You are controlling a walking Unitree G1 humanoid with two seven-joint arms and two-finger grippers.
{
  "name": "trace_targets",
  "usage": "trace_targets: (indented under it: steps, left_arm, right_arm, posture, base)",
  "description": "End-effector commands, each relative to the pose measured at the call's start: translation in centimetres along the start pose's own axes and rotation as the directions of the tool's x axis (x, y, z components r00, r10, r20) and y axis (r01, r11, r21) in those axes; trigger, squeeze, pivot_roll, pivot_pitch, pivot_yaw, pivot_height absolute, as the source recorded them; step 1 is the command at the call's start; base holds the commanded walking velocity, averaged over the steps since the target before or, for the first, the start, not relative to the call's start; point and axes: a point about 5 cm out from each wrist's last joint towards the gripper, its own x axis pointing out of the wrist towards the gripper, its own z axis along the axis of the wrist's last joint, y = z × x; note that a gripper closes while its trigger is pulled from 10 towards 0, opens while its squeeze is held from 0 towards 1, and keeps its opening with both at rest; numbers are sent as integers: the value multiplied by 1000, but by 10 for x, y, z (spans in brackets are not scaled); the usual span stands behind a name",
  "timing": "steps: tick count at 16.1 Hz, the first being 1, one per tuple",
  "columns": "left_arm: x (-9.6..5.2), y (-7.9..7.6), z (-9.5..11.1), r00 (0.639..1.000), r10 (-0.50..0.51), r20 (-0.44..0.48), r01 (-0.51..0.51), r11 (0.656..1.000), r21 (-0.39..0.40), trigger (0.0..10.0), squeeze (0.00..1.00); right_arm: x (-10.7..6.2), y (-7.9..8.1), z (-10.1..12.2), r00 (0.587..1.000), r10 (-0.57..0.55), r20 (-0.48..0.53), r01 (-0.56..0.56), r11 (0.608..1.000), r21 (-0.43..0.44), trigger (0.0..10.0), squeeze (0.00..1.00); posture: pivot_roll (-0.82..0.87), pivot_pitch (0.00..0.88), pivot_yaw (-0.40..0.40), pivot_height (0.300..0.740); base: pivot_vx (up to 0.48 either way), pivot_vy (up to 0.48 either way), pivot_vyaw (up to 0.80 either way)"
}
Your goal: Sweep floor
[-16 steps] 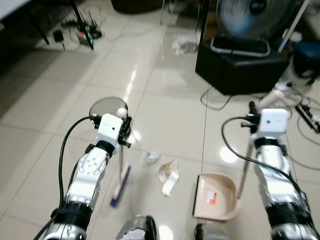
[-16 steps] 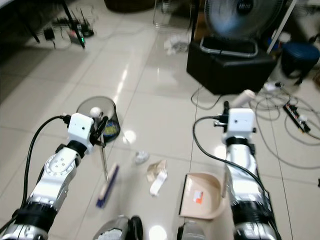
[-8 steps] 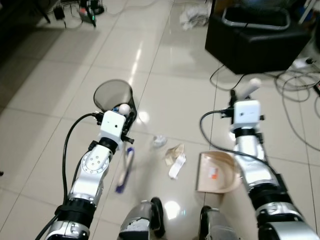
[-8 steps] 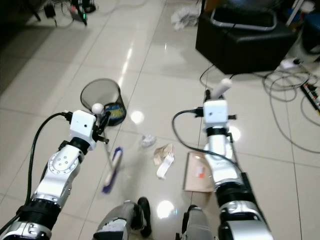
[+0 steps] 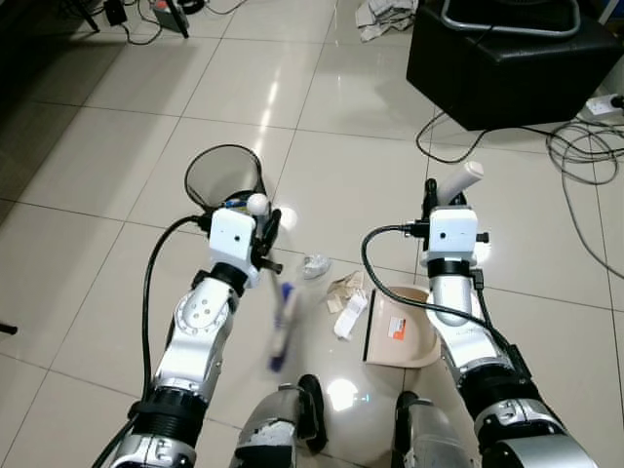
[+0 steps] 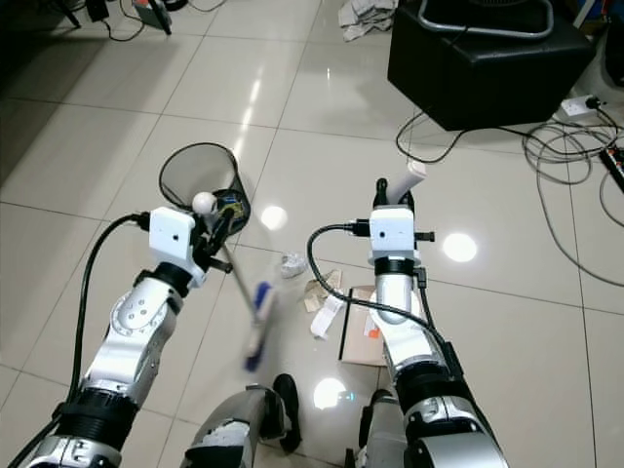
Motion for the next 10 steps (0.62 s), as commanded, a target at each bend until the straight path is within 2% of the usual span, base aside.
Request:
trace_targets:
  steps: [1,6,8,10]
  left_arm:
    - [-2,-9,-3,999,-47,-15,46,995,-88,10000,0]
    - [1,-27,8,984,-178,12,177,970,-168,10000,0]
    - [6,-30,15,976,-214,29,216,954,-208,10000,0]
    - [12,-28,25,970,-236,55,242,946,-214,10000,0]
  right_arm:
    - [-4,9,-2,1000,4,-19,-3,999,34,10000,0]
    - [4,8,2,1000,-19,-10,20,998,54,10000,0]
    - [7,7,4,1000,-25,0,24,998,64,10000,0]
    - [10,5,5,999,-32,3,32,997,74,10000,0]
  posture:
    - [166,313,171,740]
    - [144,283,163,740]
    - [140,285,164,740]
    - [140,289,168,740]
  base:
    - [0,0,0]
    - [0,0,0]
    - [0,0,0]
    - [0,0,0]
